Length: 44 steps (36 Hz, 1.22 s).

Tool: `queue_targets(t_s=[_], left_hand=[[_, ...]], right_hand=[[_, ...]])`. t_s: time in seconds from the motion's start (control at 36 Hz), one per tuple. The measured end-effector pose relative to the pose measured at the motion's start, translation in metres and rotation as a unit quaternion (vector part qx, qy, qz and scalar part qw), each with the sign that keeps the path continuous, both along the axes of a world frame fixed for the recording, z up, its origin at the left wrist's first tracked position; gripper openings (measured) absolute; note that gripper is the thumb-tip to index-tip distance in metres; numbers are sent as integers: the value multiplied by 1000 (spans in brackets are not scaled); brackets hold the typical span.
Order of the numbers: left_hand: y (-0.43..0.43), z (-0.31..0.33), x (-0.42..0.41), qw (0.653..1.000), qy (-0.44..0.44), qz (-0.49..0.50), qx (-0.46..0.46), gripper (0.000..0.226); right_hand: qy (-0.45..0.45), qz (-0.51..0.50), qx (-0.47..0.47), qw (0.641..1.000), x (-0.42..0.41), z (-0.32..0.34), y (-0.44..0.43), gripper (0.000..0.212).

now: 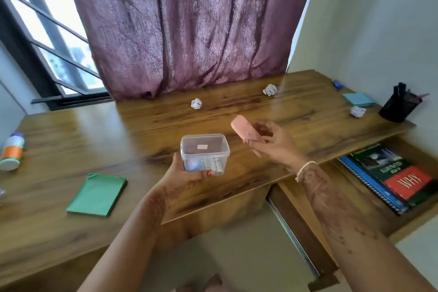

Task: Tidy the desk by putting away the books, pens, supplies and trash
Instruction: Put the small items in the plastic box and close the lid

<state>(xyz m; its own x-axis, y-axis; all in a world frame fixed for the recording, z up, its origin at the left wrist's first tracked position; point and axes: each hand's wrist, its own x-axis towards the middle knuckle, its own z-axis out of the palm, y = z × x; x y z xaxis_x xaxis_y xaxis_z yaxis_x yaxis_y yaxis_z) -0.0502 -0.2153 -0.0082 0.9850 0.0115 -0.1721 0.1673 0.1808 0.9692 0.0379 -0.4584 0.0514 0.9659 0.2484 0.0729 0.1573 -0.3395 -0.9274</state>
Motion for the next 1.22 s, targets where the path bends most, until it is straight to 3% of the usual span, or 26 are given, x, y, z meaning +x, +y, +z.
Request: queue_targets(t_s=[0.08,0.25,0.58,0.83,0.94,1.03,1.08,1.17,1.22], left_hand=[[-10,0,-15,1000,8,3,-9,110],[-41,9,-33,999,21,-25,-24,108],[-100,23,-36,994,7,-103,-29,85],[-112,34,-38,982,23,-176,-62,84],[-119,39,-34,984,50,-148,-83,95],[-122,42,-28,987,71,-122,-80,76],[-122,41,-25,987,89,-93,-101,75],[-124,43,-22,987,82,-64,-124,73],[-126,43,-18,987,78,-48,-136,74]], right_hand=[[2,77,52,996,-19,22,-1,60],[-5,140,4,990,-50,34,-7,65],[4,130,-59,990,-74,49,-54,59],[-10,99,-90,991,-75,41,-68,56],[-19,84,-93,992,-72,35,-66,56],[-11,84,-75,994,-72,34,-63,58],[5,70,-40,997,-76,31,-60,59],[24,-64,89,994,-86,19,-47,58],[76,-157,192,966,-91,8,-40,49]])
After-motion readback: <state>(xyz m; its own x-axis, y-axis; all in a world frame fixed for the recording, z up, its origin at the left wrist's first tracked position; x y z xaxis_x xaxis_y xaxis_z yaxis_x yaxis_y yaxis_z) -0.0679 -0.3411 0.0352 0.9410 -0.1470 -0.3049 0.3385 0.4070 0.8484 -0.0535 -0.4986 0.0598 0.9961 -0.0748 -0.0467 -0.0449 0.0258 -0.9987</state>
